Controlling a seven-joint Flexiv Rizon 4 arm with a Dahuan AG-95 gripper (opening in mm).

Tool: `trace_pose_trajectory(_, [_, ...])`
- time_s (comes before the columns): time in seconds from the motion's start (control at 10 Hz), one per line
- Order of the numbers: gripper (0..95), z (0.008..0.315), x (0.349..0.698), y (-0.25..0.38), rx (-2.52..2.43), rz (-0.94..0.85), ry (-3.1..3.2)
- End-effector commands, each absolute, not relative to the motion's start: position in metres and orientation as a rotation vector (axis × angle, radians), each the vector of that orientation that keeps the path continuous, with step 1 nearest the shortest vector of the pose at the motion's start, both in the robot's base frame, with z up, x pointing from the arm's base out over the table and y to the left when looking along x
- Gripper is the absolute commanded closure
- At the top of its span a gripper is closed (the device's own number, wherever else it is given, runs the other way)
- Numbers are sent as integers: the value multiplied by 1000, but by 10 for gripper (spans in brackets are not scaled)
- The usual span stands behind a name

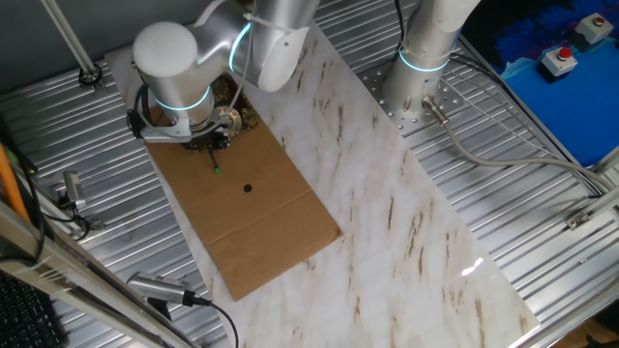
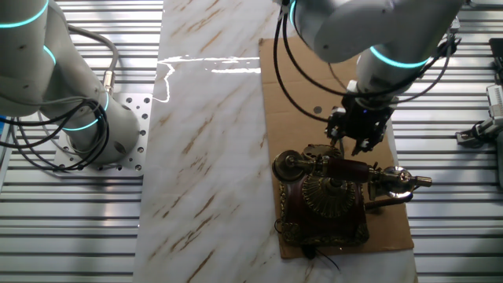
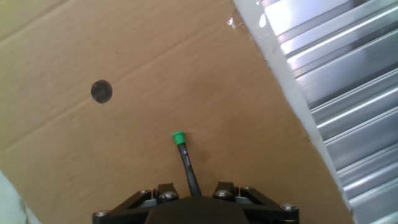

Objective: Dial a number on an old rotary phone

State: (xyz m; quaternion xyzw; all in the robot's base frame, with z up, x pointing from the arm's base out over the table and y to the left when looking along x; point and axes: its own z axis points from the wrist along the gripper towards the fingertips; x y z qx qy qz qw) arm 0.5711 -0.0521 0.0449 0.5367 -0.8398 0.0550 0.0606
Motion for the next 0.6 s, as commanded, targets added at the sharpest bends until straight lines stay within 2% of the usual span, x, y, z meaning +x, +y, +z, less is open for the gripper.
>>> trace_pose_trajectory(0.1, [570,41,570,-52,1624,175,-2542])
trace_pose_trajectory(0.3, [570,38,571,-52,1635,177,-2534])
trace_pose_trajectory(0.4, [760,37,571,-52,1638,179,-2530])
trace_pose_trajectory(0.6, [760,36,571,-52,1639,182,-2528])
